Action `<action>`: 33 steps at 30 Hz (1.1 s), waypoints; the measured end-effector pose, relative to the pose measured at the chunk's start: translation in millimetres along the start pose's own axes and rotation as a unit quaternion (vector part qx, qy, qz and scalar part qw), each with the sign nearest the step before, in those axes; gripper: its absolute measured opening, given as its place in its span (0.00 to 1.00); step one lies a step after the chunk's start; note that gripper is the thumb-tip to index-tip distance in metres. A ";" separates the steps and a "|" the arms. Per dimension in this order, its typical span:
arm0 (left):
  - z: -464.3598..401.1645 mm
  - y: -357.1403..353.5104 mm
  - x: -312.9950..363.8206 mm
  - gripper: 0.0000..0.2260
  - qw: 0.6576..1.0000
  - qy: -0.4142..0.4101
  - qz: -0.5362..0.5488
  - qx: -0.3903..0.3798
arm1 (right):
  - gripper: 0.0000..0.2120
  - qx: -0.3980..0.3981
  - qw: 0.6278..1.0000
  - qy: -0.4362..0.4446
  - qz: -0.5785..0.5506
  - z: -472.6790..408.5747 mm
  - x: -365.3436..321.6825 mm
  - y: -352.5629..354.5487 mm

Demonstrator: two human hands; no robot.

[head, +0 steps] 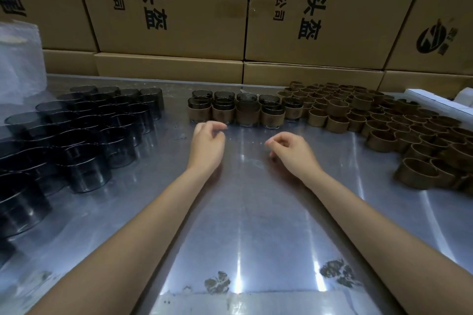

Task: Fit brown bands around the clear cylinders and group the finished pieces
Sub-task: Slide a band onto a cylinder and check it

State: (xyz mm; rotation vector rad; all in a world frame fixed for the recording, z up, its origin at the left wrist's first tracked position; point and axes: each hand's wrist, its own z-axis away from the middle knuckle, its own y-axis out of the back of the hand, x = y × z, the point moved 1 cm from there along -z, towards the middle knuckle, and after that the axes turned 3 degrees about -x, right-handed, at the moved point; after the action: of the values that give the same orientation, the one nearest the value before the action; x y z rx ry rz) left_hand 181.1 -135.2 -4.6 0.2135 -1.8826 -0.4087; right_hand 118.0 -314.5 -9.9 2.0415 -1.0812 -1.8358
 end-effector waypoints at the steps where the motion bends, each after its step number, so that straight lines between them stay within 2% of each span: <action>1: 10.2 2.3 0.7 0.10 0.999 -0.017 -0.019 -0.026 | 0.06 -0.019 1.000 0.009 0.008 7.3 -1.4 1.5; 3: 31.3 12.1 0.9 0.08 0.994 -0.051 -0.064 -0.070 | 0.05 -0.046 0.998 0.027 0.028 21.7 -3.8 6.1; 5: 49.5 26.0 -1.5 0.06 0.977 -0.085 -0.167 -0.100 | 0.05 -0.068 0.995 0.047 0.059 34.3 -5.3 10.1; 7: 59.5 38.4 -1.3 0.14 0.932 -0.100 -0.331 -0.109 | 0.05 -0.085 0.991 0.063 0.078 42.1 -5.9 12.6; 9: 60.0 52.1 5.6 0.23 0.884 -0.052 -0.457 -0.084 | 0.05 -0.096 0.991 0.062 0.074 43.6 -7.2 12.8; 11: 53.8 67.3 11.9 0.28 0.854 0.025 -0.517 -0.051 | 0.05 -0.101 0.990 0.056 0.076 40.7 -8.4 11.8; 15: 45.3 94.2 11.6 0.29 0.843 0.105 -0.527 0.003 | 0.06 -0.100 0.989 0.057 0.091 37.5 -8.6 9.3; 17: 44.5 97.8 10.2 0.28 0.837 0.104 -0.536 0.016 | 0.06 -0.100 0.989 0.056 0.092 37.9 -8.5 9.5; 21: 43.1 95.4 8.8 0.26 0.821 0.052 -0.567 0.049 | 0.06 -0.098 0.989 0.056 0.097 38.3 -8.7 9.6; 27: 40.2 102.0 3.0 0.27 0.826 0.117 -0.551 0.031 | 0.06 -0.096 0.989 0.056 0.095 37.5 -8.9 9.3; 33: 52.0 74.3 13.4 0.27 0.819 0.017 -0.574 0.012 | 0.06 -0.094 0.990 0.053 0.095 36.5 -7.5 8.6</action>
State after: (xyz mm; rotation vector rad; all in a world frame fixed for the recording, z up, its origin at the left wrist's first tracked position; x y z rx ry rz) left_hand 131.5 -62.1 19.9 1.3904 -1.5234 -1.1670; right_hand 81.3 -304.3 -6.9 1.8383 -0.9958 -1.6491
